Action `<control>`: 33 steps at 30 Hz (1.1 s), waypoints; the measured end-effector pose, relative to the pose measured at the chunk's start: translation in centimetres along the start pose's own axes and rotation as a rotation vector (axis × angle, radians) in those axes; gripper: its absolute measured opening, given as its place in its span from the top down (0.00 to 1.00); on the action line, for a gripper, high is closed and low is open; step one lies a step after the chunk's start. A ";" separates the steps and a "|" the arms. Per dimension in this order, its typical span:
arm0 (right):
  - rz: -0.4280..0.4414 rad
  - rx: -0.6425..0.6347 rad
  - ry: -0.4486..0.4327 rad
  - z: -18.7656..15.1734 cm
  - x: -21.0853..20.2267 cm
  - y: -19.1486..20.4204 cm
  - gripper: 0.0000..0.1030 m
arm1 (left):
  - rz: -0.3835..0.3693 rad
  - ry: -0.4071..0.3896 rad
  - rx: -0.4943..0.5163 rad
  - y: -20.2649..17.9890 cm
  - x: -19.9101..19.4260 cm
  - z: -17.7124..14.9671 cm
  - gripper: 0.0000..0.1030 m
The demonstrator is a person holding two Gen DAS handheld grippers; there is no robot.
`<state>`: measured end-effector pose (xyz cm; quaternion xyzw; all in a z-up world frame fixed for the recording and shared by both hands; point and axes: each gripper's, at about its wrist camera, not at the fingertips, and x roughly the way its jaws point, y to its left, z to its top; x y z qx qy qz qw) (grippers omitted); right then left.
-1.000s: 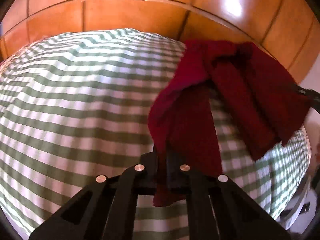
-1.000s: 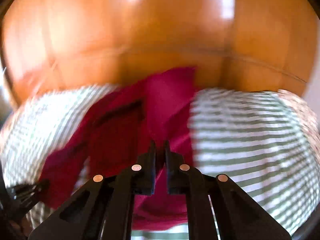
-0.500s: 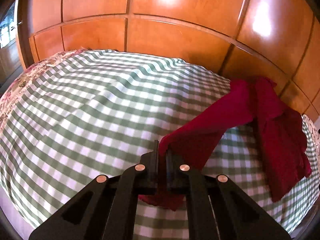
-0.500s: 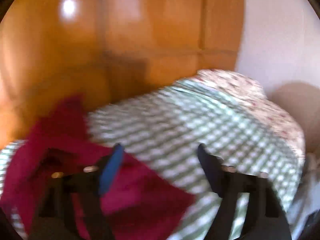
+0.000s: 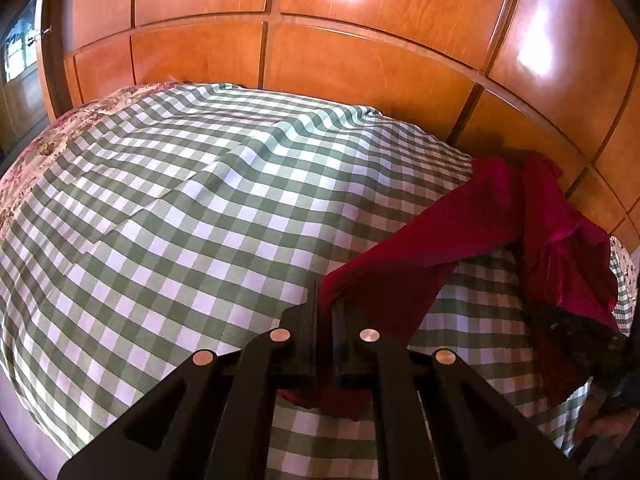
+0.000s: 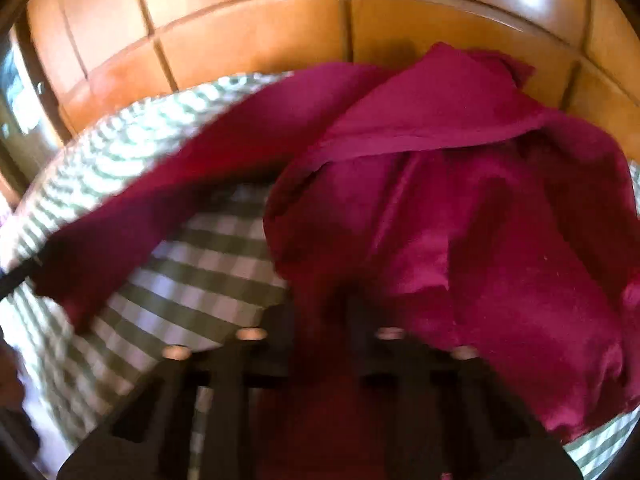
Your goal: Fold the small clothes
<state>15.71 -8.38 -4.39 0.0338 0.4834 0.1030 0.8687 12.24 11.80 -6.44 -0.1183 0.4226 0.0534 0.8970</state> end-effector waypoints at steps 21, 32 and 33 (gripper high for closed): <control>-0.621 0.662 -0.284 2.1 -17.6 -39.5 0.92 | -0.166 -0.047 0.053 -3.1 -4.4 0.1 0.46; -0.216 0.635 -0.200 -7.7 -14.8 -32.0 0.12 | -0.483 0.291 0.114 -14.2 3.6 -3.6 0.46; -0.202 0.635 -0.175 -8.3 -14.1 -31.5 0.15 | -0.491 0.306 0.108 -14.8 4.1 -3.8 0.44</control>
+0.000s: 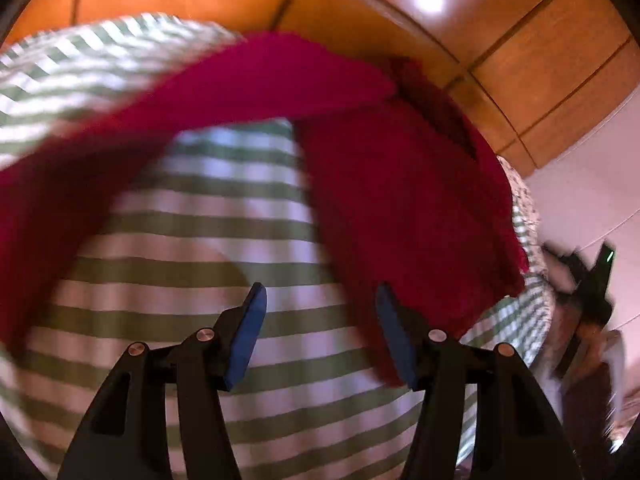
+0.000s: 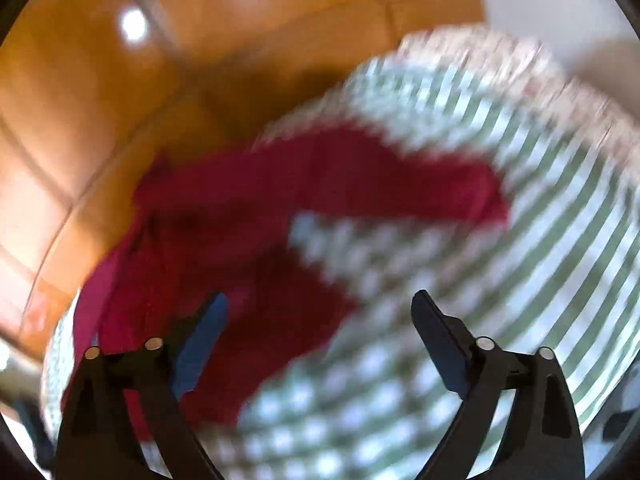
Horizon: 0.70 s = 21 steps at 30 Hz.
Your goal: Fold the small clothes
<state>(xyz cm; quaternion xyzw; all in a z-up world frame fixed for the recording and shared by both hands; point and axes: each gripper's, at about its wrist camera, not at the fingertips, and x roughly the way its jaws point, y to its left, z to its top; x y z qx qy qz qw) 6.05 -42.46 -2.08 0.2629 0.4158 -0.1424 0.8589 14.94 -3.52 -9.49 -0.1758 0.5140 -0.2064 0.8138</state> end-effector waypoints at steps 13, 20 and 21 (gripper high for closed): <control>0.033 0.016 0.058 0.2 5.2 3.8 0.89 | 0.060 -0.001 0.016 -1.6 2.1 2.4 0.97; 0.158 -0.162 -0.069 0.3 -4.5 8.1 0.91 | 0.114 -0.170 0.015 3.4 -7.4 3.9 1.00; 0.168 -0.190 -0.088 -0.1 -6.1 8.5 0.93 | 0.155 -0.204 0.013 4.3 -9.2 3.6 1.00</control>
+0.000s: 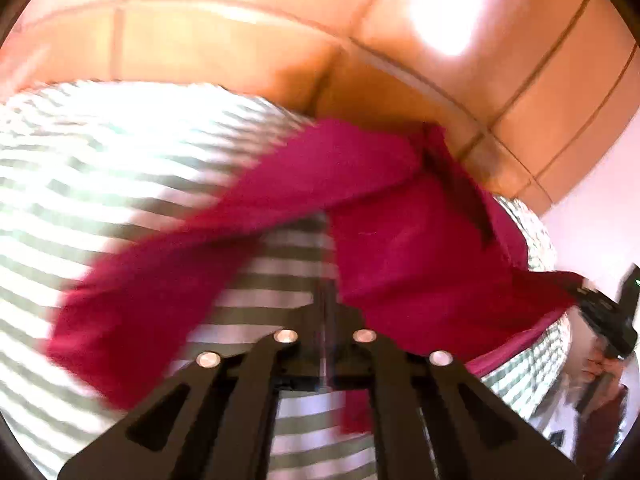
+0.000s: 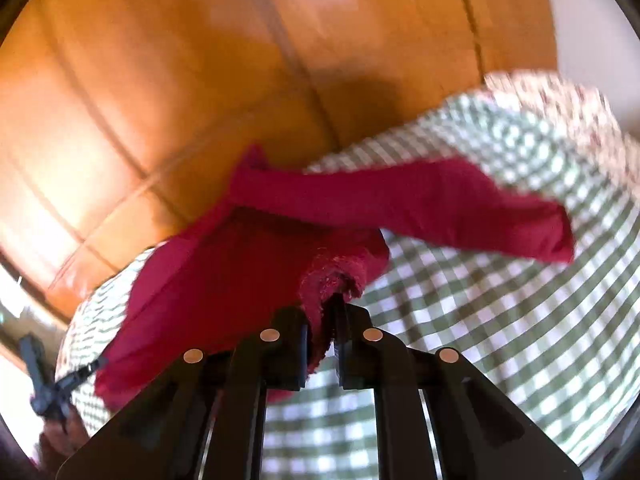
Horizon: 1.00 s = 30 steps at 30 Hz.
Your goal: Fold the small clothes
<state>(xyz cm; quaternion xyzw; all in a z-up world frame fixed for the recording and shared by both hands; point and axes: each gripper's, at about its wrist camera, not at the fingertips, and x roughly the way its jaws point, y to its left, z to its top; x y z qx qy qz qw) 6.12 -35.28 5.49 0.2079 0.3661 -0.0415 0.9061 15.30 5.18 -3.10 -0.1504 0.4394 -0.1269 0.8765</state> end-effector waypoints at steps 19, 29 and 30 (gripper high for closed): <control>-0.140 0.221 0.117 -10.4 -2.4 -6.7 0.15 | -0.143 0.106 -0.156 1.7 0.4 -7.2 0.46; -0.212 0.115 0.204 -8.9 6.3 -4.6 0.47 | -0.058 0.173 0.003 -3.5 5.4 -6.7 0.92; -0.220 0.075 0.196 -8.7 6.5 -3.8 0.68 | -0.055 0.162 0.012 -3.6 5.0 -6.6 0.93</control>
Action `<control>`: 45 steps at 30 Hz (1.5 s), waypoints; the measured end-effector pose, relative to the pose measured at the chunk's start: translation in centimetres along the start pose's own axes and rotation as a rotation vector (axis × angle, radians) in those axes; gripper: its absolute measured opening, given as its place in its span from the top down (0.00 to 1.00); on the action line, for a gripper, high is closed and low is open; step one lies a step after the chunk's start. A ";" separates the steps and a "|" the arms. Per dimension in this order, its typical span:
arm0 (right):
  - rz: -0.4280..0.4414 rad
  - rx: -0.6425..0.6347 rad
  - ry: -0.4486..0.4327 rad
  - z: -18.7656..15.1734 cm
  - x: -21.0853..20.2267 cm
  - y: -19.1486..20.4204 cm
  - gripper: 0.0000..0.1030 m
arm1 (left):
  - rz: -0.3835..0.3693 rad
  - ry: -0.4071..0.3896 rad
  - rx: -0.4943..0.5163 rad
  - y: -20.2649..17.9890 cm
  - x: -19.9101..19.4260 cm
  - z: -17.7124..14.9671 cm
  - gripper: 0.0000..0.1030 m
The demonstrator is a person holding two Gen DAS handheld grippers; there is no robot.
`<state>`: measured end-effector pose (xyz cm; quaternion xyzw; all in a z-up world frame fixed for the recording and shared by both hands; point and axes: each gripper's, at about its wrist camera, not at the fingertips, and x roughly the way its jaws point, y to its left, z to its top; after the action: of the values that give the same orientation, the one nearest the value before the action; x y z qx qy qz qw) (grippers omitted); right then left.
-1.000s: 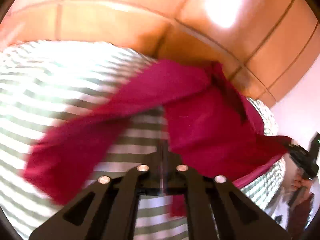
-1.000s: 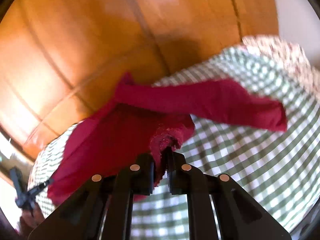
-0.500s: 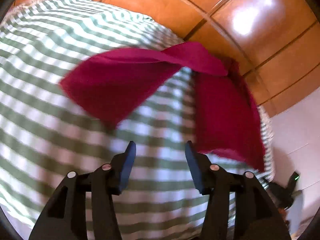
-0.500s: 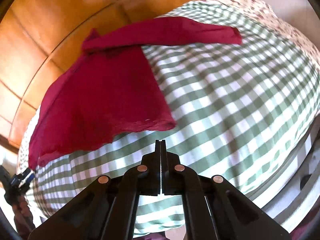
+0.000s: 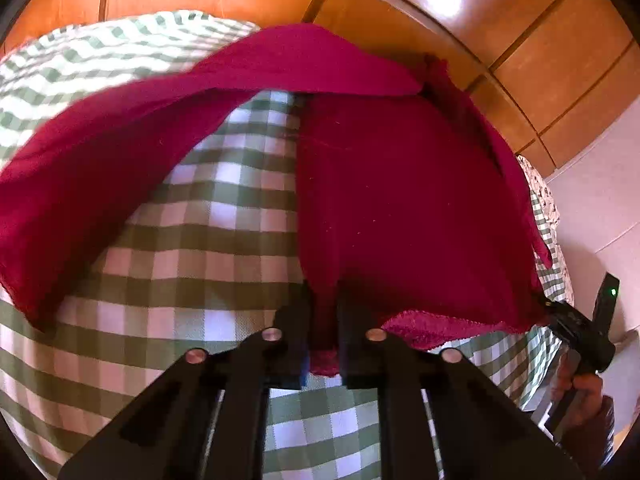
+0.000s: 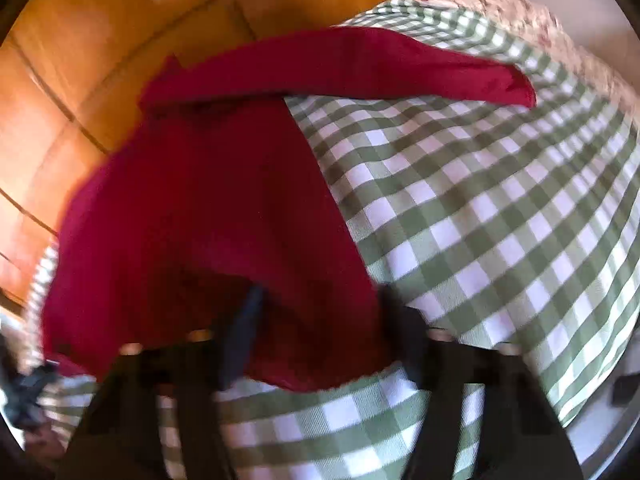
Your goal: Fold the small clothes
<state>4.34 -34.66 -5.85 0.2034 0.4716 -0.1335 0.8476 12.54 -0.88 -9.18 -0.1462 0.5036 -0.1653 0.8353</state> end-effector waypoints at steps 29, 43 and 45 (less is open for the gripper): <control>0.071 -0.328 -0.025 -4.0 -5.2 7.4 0.22 | 0.563 -0.205 -0.010 13.2 -11.9 -3.0 0.27; 0.207 -0.448 0.084 -7.5 -0.9 18.2 0.22 | 0.579 -0.235 0.037 13.7 -11.3 -3.0 0.94; 0.205 -0.455 0.095 -7.7 -0.6 18.9 0.22 | 0.578 -0.264 0.053 12.9 -12.1 -3.0 0.94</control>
<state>6.17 -14.32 -4.83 0.0600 0.5057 0.0723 0.8576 6.21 15.63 -6.24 0.0046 0.4070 0.0860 0.9094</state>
